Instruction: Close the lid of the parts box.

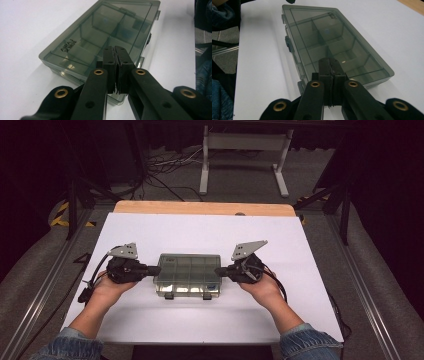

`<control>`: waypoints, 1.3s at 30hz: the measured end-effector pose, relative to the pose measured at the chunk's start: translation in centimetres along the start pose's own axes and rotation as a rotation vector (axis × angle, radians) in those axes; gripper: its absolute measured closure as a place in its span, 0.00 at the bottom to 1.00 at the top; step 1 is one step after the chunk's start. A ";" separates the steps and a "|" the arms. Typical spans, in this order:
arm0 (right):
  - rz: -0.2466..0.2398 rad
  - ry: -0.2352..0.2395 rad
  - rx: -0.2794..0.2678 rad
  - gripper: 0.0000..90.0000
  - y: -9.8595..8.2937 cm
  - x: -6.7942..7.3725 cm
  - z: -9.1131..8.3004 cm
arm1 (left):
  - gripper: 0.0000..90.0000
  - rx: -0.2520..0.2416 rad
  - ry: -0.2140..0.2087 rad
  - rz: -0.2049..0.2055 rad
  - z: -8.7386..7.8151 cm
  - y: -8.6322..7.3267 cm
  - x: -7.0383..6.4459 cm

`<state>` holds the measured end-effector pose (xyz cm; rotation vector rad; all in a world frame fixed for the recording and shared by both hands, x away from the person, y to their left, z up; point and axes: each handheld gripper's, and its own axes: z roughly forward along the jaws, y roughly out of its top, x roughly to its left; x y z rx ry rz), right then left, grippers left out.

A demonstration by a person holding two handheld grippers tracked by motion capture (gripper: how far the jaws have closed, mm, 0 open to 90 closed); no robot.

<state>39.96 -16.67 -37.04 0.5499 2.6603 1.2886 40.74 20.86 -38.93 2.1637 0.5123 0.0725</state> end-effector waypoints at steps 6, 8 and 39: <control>0.012 0.019 0.003 1.00 -0.6 0.3 0.8 | 0.97 0.005 -0.011 -0.015 0.4 -0.7 -0.1; 0.016 0.022 0.009 1.00 -1.0 0.4 1.1 | 0.97 0.006 -0.016 -0.023 0.5 -1.0 -0.1; 0.036 0.007 0.033 0.99 -3.0 1.3 2.4 | 0.95 0.029 -0.029 -0.022 1.7 -2.9 -0.7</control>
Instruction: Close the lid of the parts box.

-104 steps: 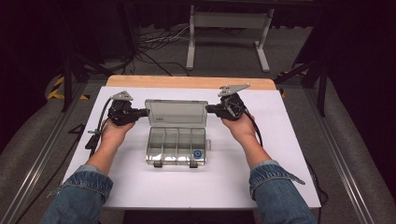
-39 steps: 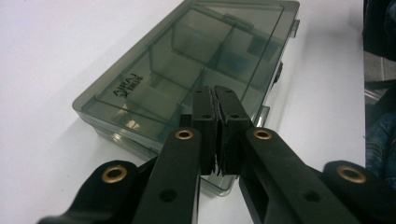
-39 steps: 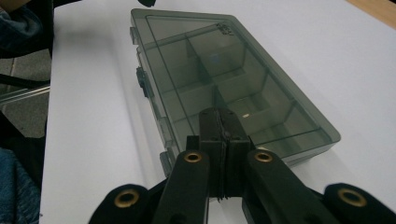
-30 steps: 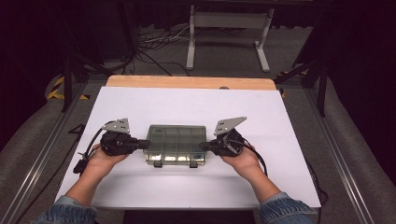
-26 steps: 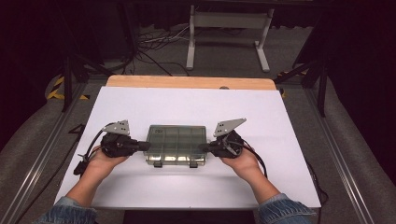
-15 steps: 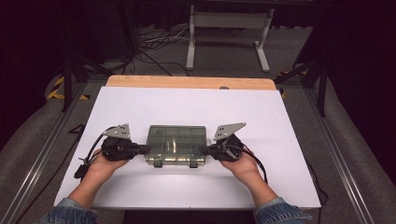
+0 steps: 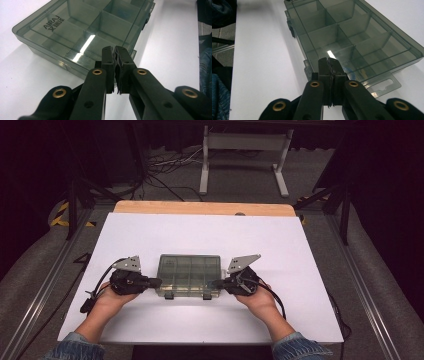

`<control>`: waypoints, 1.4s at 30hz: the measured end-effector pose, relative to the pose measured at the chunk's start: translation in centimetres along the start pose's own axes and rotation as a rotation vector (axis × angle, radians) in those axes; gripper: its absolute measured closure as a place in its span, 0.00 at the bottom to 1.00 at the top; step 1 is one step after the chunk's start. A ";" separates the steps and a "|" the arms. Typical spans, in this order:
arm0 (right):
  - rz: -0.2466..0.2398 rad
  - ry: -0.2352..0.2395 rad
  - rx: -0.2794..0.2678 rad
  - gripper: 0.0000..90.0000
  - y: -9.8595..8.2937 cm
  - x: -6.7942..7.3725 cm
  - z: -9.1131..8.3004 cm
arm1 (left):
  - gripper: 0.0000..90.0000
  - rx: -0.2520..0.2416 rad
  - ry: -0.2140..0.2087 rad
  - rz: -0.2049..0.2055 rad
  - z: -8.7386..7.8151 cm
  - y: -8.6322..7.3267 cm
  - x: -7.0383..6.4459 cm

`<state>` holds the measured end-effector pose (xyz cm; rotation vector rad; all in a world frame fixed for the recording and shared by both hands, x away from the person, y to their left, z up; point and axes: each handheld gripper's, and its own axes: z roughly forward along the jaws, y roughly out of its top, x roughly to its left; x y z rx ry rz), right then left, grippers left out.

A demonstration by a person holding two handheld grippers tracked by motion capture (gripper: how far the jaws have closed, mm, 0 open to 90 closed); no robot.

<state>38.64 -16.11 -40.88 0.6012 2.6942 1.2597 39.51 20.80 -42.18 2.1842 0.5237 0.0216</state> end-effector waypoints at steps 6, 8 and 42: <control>0.008 0.005 -0.006 0.99 -0.1 -0.1 0.1 | 0.95 -0.002 -0.002 -0.001 0.1 0.0 0.0; 0.009 0.005 -0.007 0.99 -0.2 -0.1 0.1 | 0.95 -0.002 -0.005 0.000 0.1 0.0 0.1; -0.010 -0.042 -0.010 0.97 -0.9 0.0 0.3 | 0.99 -0.017 0.059 -0.003 1.1 -0.4 -0.6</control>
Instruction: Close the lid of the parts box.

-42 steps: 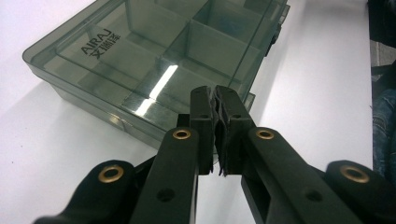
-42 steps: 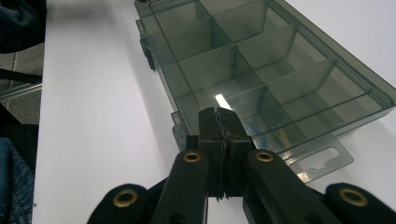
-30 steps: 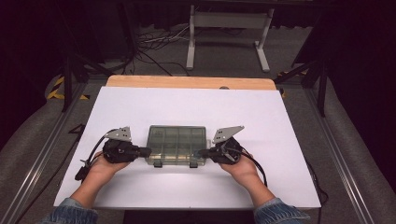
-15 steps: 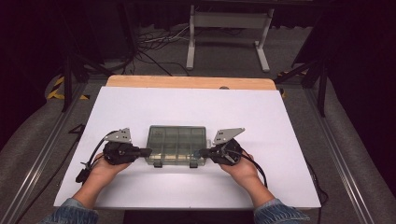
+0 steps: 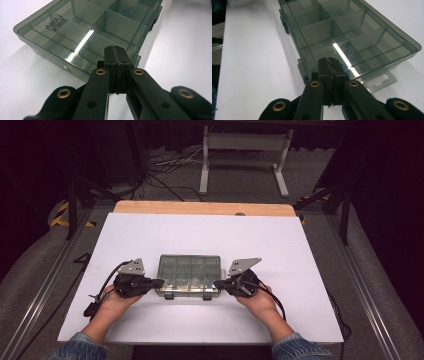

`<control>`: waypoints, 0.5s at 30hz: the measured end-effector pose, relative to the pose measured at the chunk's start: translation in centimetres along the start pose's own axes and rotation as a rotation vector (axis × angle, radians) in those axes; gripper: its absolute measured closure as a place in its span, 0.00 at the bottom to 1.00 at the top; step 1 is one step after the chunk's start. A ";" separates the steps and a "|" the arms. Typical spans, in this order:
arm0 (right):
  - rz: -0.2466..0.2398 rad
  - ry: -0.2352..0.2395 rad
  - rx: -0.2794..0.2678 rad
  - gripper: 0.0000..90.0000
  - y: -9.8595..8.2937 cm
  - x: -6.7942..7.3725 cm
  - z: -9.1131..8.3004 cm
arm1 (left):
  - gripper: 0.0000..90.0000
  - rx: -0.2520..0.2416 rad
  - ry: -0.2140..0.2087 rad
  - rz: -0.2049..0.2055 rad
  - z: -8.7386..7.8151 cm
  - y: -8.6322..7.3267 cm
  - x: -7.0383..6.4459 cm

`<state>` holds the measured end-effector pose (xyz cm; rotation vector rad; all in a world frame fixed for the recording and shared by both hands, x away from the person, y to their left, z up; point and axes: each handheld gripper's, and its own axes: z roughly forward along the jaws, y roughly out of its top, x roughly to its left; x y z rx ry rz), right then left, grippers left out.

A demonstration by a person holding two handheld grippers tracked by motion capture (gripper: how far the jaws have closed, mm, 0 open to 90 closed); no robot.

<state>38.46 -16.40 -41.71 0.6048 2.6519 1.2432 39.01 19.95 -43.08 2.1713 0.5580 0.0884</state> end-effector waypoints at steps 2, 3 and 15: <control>0.005 0.000 -0.005 0.96 0.0 0.0 -0.1 | 0.99 -0.012 -0.006 -0.006 0.0 -0.1 0.1; 0.000 0.003 -0.017 0.96 0.0 0.0 -0.2 | 0.99 -0.015 -0.012 -0.004 -0.1 -0.2 0.1; -0.045 -0.073 -0.156 0.54 0.4 0.9 -2.2 | 0.66 -0.159 0.010 0.002 -1.3 0.1 -0.6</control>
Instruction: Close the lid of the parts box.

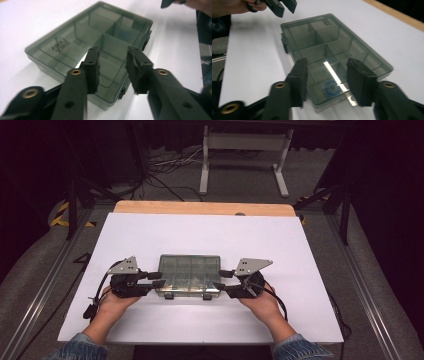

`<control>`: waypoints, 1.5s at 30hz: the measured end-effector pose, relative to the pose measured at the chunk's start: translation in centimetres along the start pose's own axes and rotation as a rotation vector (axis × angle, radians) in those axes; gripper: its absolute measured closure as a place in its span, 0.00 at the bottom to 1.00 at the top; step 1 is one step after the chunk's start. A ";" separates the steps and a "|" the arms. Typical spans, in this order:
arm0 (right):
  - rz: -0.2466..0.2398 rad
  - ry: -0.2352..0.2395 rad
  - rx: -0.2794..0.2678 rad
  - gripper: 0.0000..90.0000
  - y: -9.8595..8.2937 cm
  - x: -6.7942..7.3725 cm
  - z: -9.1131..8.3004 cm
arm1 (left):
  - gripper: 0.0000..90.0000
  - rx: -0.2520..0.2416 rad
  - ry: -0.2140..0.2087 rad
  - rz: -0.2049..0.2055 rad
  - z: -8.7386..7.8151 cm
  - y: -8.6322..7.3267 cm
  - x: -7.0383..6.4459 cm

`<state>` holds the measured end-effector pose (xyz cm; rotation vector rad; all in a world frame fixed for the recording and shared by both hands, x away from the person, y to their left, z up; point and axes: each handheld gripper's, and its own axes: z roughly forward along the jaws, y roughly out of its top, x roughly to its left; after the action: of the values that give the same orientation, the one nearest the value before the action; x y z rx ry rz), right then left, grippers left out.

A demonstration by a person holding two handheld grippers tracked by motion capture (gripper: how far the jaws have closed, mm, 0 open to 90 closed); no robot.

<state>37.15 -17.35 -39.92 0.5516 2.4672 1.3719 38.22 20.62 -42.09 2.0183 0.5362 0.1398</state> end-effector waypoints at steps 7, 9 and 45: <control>0.001 -0.027 -0.058 0.34 -0.2 -0.2 -0.9 | 0.42 -0.054 0.042 -0.028 -0.7 0.0 0.1; -0.002 -0.033 -0.084 0.28 -0.3 -0.2 -1.2 | 0.35 -0.066 0.048 -0.020 -0.9 0.0 0.0; -0.006 -0.164 -0.263 0.01 -4.7 -1.5 -8.0 | 0.02 -0.256 0.157 -0.020 -3.6 -3.1 -0.9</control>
<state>34.32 -26.29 -39.75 0.5689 2.1165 1.5511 35.33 24.40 -42.89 1.7610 0.6056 0.3401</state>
